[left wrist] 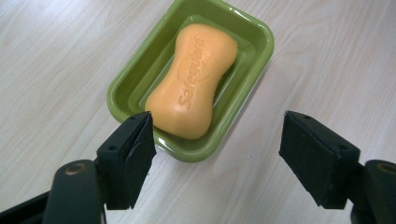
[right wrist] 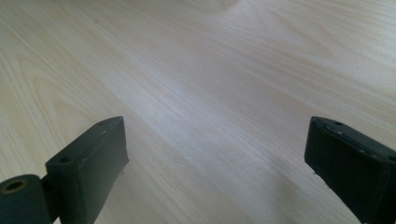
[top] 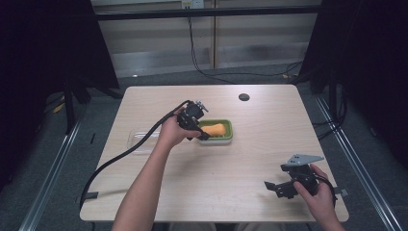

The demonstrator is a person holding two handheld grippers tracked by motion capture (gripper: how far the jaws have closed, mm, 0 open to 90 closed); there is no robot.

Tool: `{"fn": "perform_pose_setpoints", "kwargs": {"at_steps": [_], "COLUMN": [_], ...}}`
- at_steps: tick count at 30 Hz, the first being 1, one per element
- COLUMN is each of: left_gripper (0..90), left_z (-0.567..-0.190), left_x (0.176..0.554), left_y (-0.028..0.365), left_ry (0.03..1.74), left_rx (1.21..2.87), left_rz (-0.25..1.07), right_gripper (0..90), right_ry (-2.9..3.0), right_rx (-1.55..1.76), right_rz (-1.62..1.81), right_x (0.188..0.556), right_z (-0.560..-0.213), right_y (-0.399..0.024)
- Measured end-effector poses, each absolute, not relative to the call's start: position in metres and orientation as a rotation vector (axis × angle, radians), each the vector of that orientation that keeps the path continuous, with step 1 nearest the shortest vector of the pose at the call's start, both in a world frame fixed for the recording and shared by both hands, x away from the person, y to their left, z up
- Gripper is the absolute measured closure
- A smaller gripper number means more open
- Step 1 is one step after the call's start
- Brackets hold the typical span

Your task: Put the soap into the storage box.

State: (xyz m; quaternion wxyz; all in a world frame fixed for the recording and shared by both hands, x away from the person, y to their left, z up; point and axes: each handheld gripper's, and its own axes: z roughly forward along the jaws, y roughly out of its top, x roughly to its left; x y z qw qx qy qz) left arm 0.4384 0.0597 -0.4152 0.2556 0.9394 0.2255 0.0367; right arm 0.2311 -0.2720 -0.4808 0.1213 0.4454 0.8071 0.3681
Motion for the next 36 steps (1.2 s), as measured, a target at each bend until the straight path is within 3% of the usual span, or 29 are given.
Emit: {"fn": "perform_pose_setpoints", "kwargs": {"at_steps": [36], "left_gripper": [12.9], "left_z": [-0.432], "left_x": [0.414], "left_y": [0.096], "left_ry": [0.668], "left_rx": [2.495], "left_rz": [0.070], "right_gripper": [5.7], "right_ry": [2.373], "right_rx": [1.305], "right_rz": [1.068], "right_x": [0.232], "right_z": [-0.484], "right_y": [-0.270]}}
